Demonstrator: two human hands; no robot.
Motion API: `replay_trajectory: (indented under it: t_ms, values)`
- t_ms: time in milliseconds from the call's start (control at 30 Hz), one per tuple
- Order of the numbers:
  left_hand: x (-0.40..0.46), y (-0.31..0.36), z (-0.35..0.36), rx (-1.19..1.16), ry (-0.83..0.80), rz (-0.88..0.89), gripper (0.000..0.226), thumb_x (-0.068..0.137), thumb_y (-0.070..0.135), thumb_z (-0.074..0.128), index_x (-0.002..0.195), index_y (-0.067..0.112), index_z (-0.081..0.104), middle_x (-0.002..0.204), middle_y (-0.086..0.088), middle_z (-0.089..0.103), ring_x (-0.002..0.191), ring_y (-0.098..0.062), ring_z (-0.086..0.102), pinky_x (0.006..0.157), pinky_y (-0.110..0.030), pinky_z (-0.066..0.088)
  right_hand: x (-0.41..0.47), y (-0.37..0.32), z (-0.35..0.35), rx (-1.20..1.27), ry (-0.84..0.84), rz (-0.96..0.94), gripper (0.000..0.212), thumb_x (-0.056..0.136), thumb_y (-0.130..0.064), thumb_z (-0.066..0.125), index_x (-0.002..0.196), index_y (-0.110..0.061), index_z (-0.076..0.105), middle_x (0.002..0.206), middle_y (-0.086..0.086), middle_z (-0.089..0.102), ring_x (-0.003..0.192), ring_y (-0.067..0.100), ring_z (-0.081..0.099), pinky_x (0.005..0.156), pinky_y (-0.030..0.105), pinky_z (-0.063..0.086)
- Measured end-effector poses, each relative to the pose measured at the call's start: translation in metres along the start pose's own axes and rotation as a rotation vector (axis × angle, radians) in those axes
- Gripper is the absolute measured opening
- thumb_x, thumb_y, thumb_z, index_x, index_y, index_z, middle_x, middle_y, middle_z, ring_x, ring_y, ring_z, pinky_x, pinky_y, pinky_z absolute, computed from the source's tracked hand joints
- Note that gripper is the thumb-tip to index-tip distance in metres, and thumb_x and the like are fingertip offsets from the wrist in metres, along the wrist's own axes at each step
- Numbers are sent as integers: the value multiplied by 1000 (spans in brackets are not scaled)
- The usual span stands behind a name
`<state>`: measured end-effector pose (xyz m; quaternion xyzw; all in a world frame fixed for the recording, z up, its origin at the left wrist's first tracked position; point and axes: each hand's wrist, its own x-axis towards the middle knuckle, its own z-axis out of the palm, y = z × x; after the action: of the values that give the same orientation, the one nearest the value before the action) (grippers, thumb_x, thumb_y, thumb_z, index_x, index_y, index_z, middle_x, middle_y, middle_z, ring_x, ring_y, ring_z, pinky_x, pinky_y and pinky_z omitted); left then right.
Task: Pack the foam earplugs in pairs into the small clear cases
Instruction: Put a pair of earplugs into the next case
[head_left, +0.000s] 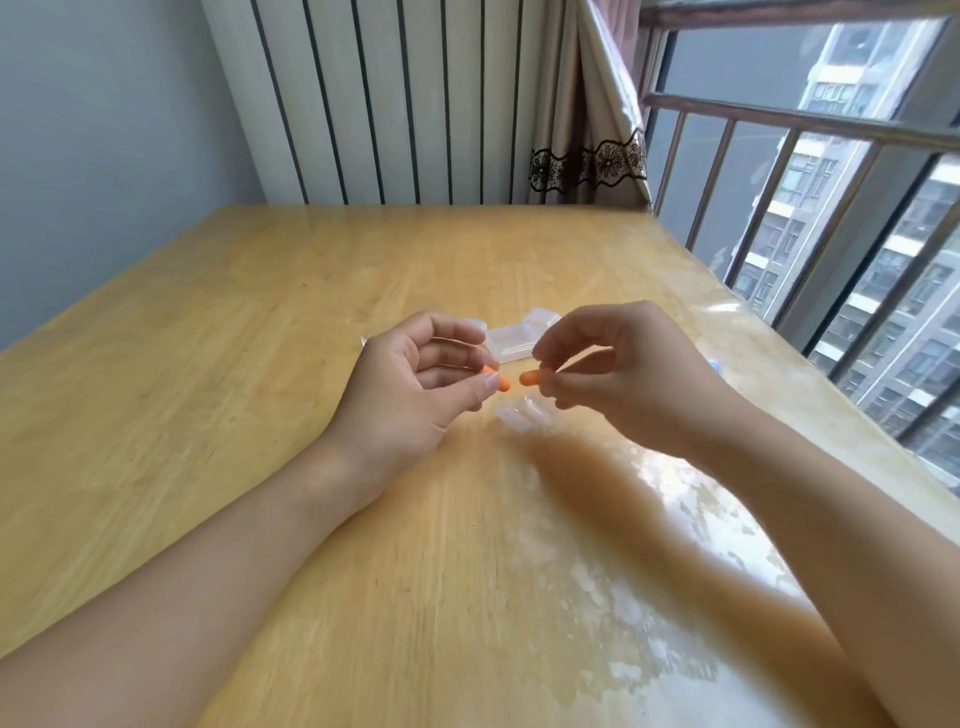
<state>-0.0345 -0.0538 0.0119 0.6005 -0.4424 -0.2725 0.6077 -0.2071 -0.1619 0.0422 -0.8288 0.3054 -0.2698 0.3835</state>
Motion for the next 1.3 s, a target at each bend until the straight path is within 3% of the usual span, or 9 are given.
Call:
replay_trajectory:
  t_ms: [100,233,367,533,633,700,767,833,1300]
  values:
    - [-1,-1,1,116,-14,45,19,84,-4,74,97,8,70,96,-7,78,86,-16,77,75,-28,59,0,0,-6,4,-72,62,14,84,1,76,90,-12,77,78,-6,80,69,4,74,61,25,54]
    - [-1,-9,3,345,-54,150,17,85,4,75,87,20,80,98,9,78,91,-4,74,114,-50,40,0,2,-2,-43,-117,102,18,84,2,76,91,-13,79,75,-11,79,64,0,72,56,16,50]
    - [-3,-9,8,414,-115,152,24,88,9,71,91,32,79,91,18,76,82,1,72,115,-61,33,-2,1,2,-122,-135,97,22,83,3,73,92,-16,82,75,-12,78,65,-2,71,50,13,48]
    - [-5,-8,8,346,-185,106,16,69,35,82,82,27,78,83,1,78,71,-12,74,114,-63,33,-5,-2,3,-125,-169,17,18,78,-5,80,92,-15,82,81,-2,80,79,11,76,79,38,62]
    - [-7,-4,10,369,-189,131,20,64,19,94,76,19,77,93,3,72,62,-3,67,103,-21,45,-5,-1,1,-93,-209,29,25,71,-5,87,94,-13,80,81,2,79,79,15,77,78,41,63]
    - [-6,-2,11,397,-171,137,20,65,13,93,77,16,77,98,-5,68,58,-3,66,94,1,36,-4,0,1,-107,-205,16,29,68,-8,91,94,-14,80,80,1,78,77,10,76,74,33,63]
    - [-5,-4,9,351,-178,125,19,67,17,92,79,21,77,92,2,72,65,-8,73,114,-29,39,-4,0,2,-109,-208,-5,32,67,-12,94,95,-15,79,81,0,78,76,6,74,72,25,61]
    - [-5,-6,7,310,-205,109,22,67,22,89,84,25,76,85,7,76,73,-11,76,116,-61,30,-3,0,0,-111,-204,-12,35,66,-14,94,97,-17,79,82,-3,78,78,6,74,72,22,61]
    - [-5,-7,7,380,-242,94,24,64,42,86,84,32,78,87,6,75,68,-18,74,114,-68,29,0,3,-4,-238,-222,-19,19,69,-19,93,80,-24,79,69,-13,74,70,-4,71,59,7,47]
